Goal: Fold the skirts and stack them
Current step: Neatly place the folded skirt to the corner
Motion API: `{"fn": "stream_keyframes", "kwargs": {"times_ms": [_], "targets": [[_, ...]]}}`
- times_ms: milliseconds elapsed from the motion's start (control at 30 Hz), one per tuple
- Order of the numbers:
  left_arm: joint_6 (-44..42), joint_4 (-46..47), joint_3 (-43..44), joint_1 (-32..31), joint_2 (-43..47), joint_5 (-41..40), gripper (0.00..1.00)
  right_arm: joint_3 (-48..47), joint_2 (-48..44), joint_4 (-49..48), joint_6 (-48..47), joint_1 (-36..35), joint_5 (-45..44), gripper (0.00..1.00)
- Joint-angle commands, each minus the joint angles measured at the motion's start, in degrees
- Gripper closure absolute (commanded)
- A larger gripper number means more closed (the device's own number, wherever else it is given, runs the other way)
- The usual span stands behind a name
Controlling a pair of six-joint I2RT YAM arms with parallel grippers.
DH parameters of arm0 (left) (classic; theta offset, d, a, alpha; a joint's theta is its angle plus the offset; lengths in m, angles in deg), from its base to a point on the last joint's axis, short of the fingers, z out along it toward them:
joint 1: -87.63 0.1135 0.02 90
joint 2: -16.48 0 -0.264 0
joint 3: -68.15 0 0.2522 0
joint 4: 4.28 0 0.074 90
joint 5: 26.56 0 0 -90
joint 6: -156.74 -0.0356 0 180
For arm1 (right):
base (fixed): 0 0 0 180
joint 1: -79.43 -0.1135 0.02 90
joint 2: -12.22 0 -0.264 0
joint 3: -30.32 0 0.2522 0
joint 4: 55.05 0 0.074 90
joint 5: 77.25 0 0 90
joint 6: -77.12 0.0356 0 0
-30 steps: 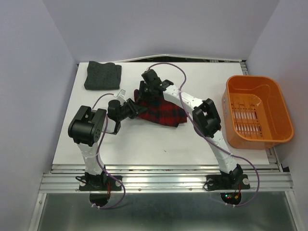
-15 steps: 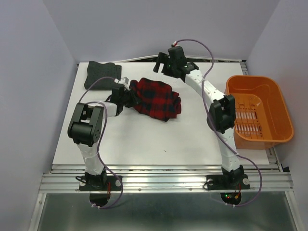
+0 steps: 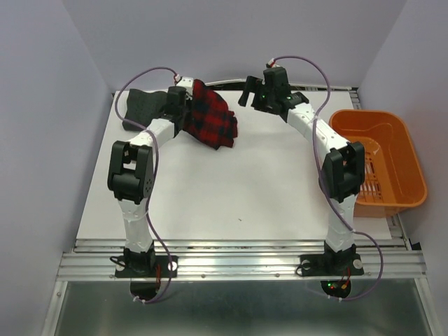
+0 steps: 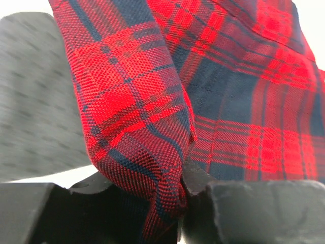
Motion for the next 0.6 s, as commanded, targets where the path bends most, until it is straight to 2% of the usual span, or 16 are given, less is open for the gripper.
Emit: {"fn": "stream_keyframes", "kwargs": {"times_ms": [0,367,567], "targets": [[-8.9,1.0,7.2,0.3,0.9,-8.9,1.0,1.1,-1.7,-2.4,-0.9,-0.2,0.8,0.0],[-17.4,2.4,14.5,1.4,1.0,-13.9,1.0,2.8,-2.0,-2.7,-0.2,0.3,2.0,0.0],[-18.5,2.2,16.1,2.7,1.2,-14.7,1.0,2.8,-1.9,-2.7,-0.3,0.3,2.0,0.0]]}}
